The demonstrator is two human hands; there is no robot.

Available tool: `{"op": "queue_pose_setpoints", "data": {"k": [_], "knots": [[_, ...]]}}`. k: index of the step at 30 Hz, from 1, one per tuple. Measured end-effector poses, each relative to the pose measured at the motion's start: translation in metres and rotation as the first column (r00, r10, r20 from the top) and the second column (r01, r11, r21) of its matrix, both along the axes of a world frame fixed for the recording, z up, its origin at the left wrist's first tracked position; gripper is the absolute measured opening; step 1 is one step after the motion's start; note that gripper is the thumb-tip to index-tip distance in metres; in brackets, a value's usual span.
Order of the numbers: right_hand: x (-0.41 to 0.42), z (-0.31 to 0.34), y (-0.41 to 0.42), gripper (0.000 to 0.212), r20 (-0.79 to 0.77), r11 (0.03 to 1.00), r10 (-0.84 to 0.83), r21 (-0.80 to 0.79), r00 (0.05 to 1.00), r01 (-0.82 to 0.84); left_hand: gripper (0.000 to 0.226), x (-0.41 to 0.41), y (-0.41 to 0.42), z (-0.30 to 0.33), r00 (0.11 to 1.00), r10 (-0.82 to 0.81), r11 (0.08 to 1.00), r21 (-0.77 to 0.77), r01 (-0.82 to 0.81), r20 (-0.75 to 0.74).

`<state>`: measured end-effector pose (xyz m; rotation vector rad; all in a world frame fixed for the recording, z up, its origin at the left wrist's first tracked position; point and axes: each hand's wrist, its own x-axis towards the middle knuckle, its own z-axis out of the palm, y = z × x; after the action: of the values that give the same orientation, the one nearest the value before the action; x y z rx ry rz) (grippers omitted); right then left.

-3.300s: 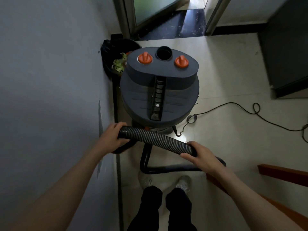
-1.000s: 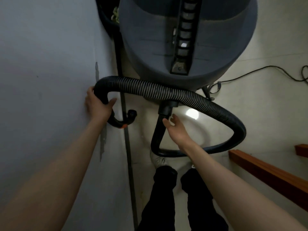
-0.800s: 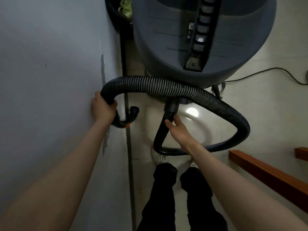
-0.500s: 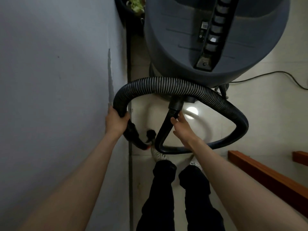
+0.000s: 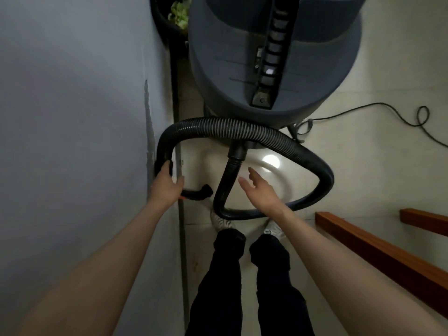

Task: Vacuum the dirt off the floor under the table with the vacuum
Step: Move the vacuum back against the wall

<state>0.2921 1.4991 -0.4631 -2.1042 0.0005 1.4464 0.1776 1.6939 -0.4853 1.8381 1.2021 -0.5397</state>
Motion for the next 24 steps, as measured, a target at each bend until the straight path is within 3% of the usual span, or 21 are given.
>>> {"op": "queue_pose_setpoints", "data": {"k": [4, 8, 14, 22, 24], "knots": [[0.007, 0.059, -0.032, 0.063, 0.272, 0.97, 0.242, -0.035, 0.931, -0.241, 0.063, 0.013, -0.037, 0.053, 0.91, -0.415, 0.903, 0.116, 0.413, -0.008], [0.024, 0.121, -0.068, 0.065, 0.441, 0.944, 0.326, -0.099, 0.836, -0.316, 0.06, 0.038, -0.077, 0.119, 0.765, -0.644, 0.732, 0.293, 0.616, 0.0], [0.054, 0.226, -0.145, 0.067, 0.626, 0.934, 0.354, -0.202, 0.695, -0.294, 0.061, 0.079, -0.151, 0.224, 0.628, -0.777, 0.57, 0.462, 0.679, 0.035], [0.059, 0.32, -0.274, 0.07, 0.696, 0.96, 0.254, -0.268, 0.671, -0.084, 0.059, 0.094, -0.278, 0.309, 0.634, -0.756, 0.624, 0.474, 0.621, 0.164], [0.053, 0.33, -0.3, 0.07, 0.683, 0.961, 0.223, -0.275, 0.695, -0.037, 0.059, 0.095, -0.304, 0.321, 0.604, -0.784, 0.595, 0.45, 0.666, 0.142]]}}
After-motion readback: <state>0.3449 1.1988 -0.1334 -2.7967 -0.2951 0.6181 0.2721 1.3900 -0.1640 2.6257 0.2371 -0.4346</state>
